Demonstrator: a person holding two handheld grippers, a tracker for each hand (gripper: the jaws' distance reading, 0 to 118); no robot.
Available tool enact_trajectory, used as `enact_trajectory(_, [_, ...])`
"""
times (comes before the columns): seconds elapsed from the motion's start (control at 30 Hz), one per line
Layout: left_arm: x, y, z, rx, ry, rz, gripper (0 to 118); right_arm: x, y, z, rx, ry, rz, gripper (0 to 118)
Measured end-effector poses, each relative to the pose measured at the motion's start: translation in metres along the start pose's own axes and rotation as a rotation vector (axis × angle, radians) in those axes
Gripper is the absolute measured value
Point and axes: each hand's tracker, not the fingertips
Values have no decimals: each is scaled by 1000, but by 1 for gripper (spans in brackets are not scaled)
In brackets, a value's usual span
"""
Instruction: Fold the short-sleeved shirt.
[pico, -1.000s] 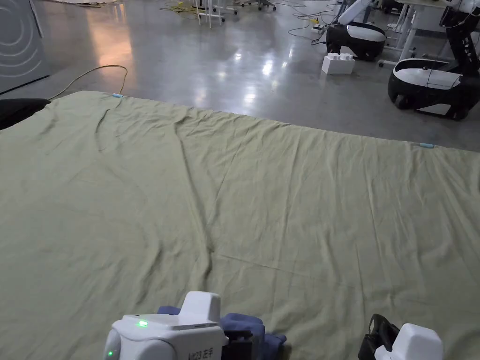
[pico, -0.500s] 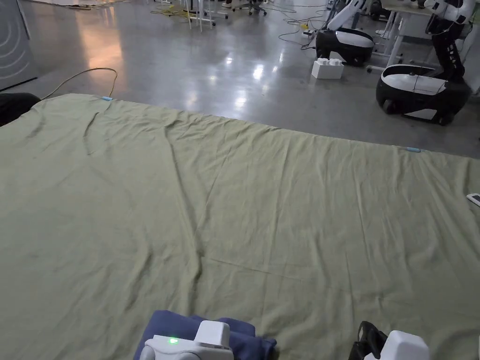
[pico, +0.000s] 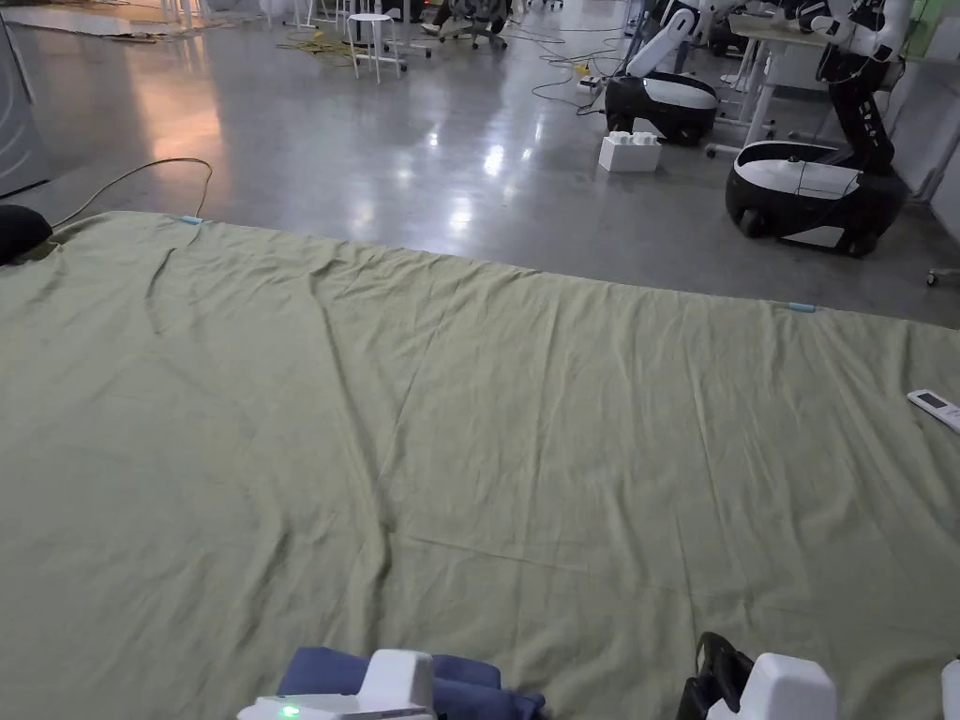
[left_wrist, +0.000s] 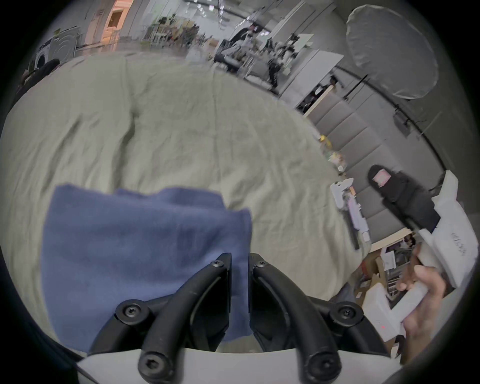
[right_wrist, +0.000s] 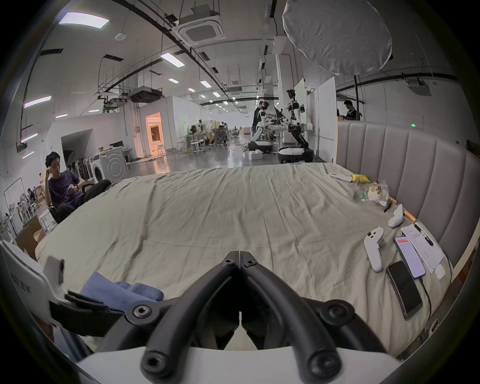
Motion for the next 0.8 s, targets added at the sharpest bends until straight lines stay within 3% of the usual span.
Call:
enact_trajectory(0.17, [4,26,45,253,63,-100,13,-7,19,0,63,-6,24,0])
enact_trajectory(0.4, [9,56,82,608,387,-310,13,-20,48,0,182,-32,60,0])
enact_trajectory(0.57, [2,67,92,718,542,-376,13,-22,65,2,256,-67,73,0])
enact_trajectory(0.67, [-7,71,97,730,620,-342,12,-21,74,5,295,-89,88,0])
enact_trajectory(0.8, [-24,69,104,725,625,-303,7,-17,81,5,328,-108,112,0])
